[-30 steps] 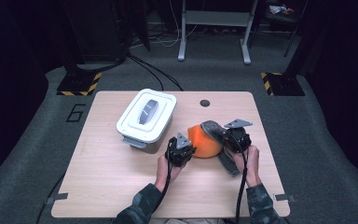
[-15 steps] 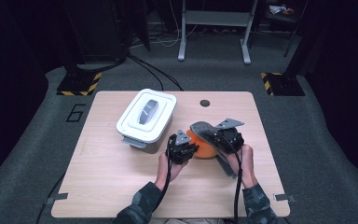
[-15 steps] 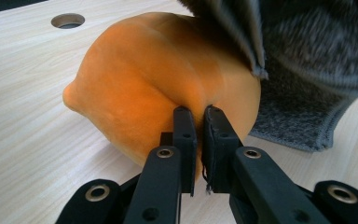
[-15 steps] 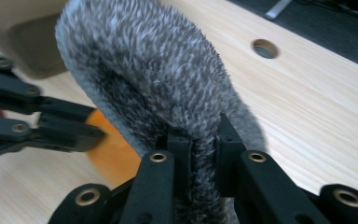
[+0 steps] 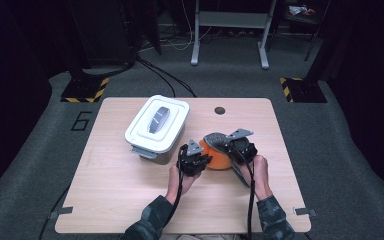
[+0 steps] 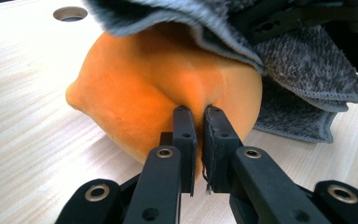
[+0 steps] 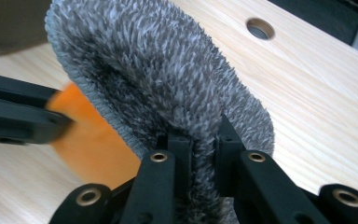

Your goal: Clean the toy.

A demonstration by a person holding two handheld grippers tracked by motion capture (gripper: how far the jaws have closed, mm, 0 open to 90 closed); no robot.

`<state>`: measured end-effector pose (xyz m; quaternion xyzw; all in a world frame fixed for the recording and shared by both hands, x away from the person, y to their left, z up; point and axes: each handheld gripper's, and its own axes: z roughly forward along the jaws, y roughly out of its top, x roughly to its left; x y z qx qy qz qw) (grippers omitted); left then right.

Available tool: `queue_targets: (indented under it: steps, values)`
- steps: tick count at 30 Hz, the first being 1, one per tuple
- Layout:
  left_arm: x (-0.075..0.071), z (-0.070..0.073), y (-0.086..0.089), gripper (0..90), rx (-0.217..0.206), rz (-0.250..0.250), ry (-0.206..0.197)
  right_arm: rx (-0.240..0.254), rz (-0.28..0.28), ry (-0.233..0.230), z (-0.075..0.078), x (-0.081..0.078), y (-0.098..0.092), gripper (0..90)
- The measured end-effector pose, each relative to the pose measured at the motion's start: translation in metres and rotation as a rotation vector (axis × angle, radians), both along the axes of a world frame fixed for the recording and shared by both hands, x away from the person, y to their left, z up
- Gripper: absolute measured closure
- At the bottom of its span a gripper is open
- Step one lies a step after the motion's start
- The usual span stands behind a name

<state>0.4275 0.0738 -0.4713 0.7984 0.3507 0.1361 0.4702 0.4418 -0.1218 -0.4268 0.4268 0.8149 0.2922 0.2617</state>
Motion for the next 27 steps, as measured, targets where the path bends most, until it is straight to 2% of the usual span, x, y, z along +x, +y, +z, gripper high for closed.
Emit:
queue_targets:
  steps: [3, 5, 16, 18, 22, 25, 26, 27]
  values:
    - [0.001, -0.002, 0.003, 84.3, -0.007, 0.006, 0.011, 0.004, -0.046, 0.005, -0.005, 0.004, -0.011, 81.2]
    - [0.002, -0.003, 0.004, 84.2, -0.013, 0.012, 0.016, -0.015, -0.069, 0.006, -0.009, 0.007, -0.016, 81.2]
    - [0.004, -0.005, 0.006, 84.2, -0.014, 0.019, 0.020, -0.008, -0.118, 0.095, -0.038, 0.021, -0.037, 81.2]
    - [0.003, -0.005, 0.006, 84.2, -0.013, 0.020, 0.016, -0.006, -0.119, 0.098, -0.042, 0.022, -0.039, 81.3]
    - [0.003, -0.004, 0.006, 84.2, -0.017, 0.016, 0.015, 0.023, -0.115, 0.085, -0.036, 0.019, -0.042, 81.3]
    - [0.003, -0.004, 0.006, 84.2, -0.017, 0.013, 0.013, 0.071, -0.110, 0.055, -0.022, 0.012, -0.042, 81.3]
    - [0.003, -0.004, 0.005, 84.2, -0.015, 0.012, 0.010, 0.079, -0.084, 0.031, -0.017, 0.010, -0.041, 81.3]
    - [0.002, -0.003, 0.005, 84.2, -0.014, 0.008, 0.009, 0.090, -0.073, 0.029, -0.011, 0.007, -0.039, 81.3]
